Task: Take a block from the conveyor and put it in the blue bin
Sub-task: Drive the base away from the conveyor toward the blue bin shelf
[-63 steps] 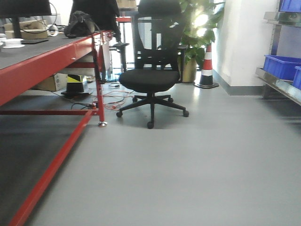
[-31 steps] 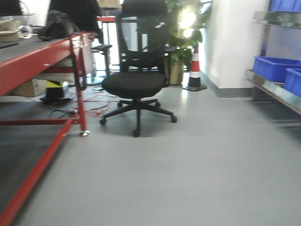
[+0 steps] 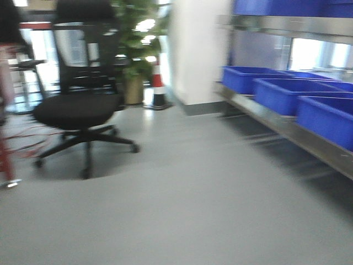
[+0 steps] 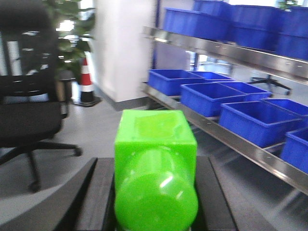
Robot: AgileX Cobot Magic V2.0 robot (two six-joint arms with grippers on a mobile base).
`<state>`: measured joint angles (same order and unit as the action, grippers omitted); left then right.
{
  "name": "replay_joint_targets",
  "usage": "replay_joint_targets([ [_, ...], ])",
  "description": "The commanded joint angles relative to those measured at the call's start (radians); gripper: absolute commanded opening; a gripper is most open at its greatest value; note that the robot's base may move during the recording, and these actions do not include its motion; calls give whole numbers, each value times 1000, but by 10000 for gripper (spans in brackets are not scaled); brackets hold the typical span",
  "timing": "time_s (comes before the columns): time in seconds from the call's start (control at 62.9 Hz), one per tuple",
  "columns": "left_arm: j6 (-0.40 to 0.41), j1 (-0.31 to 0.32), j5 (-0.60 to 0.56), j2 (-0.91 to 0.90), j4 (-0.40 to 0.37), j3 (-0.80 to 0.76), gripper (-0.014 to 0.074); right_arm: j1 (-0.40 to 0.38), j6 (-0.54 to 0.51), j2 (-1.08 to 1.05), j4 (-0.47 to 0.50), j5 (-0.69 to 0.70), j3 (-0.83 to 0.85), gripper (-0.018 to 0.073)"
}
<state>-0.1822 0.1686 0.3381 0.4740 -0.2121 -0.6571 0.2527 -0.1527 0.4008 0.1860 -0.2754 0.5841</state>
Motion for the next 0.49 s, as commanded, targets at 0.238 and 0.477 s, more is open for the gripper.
replay_joint_targets([
  [0.238, -1, 7, -18, -5, -8, -1, -111, 3, -4, -5, 1, 23, -3, -162],
  [0.477, -1, 7, -20, -5, -8, -1, -111, 3, -4, -5, 1, 23, -3, -162],
])
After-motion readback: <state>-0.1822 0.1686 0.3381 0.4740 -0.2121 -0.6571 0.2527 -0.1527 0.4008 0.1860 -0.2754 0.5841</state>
